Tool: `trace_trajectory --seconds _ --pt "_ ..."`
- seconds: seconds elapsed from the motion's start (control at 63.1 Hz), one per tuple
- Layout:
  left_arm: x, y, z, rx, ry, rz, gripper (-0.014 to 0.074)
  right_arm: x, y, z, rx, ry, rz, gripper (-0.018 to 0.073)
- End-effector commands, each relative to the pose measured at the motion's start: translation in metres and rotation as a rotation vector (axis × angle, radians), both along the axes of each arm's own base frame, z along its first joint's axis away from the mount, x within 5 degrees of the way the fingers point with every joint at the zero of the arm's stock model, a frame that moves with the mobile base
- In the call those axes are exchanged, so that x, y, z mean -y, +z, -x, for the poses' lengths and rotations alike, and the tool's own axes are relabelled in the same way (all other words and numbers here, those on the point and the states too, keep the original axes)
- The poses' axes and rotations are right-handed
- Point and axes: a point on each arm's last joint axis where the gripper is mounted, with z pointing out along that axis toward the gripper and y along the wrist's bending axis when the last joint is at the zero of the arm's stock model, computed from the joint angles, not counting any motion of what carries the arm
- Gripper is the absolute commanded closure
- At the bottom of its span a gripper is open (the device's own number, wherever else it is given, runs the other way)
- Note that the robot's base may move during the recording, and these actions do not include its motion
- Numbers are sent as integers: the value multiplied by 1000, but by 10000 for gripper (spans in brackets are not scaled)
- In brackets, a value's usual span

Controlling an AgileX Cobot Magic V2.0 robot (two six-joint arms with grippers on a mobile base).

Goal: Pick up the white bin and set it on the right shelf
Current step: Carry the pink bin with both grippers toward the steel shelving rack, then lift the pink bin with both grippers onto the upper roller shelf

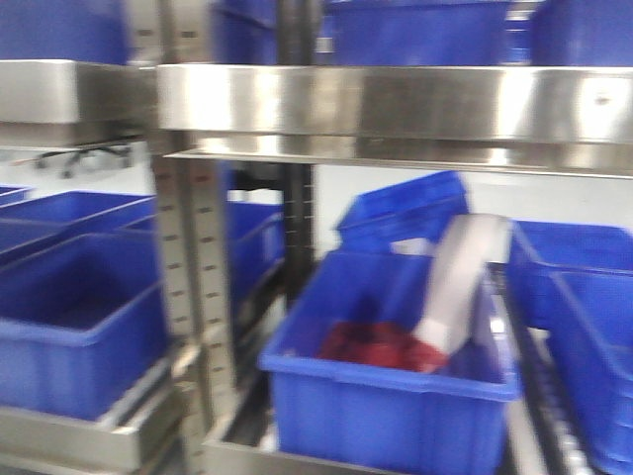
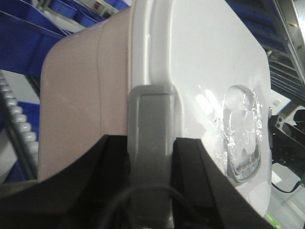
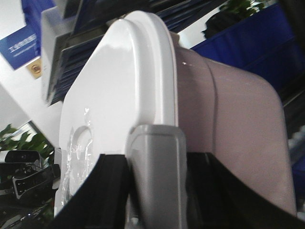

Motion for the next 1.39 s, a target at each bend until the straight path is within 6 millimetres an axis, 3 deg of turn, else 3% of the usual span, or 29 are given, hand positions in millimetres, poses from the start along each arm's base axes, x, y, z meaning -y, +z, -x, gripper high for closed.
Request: trace_trajectory --seconds 0.0,1.379 --pt "24 24 46 121 -353 25 722 -27 21 36 117 309 -3 502" --pt "24 24 46 121 -353 25 722 -27 21 36 117 309 -3 502"
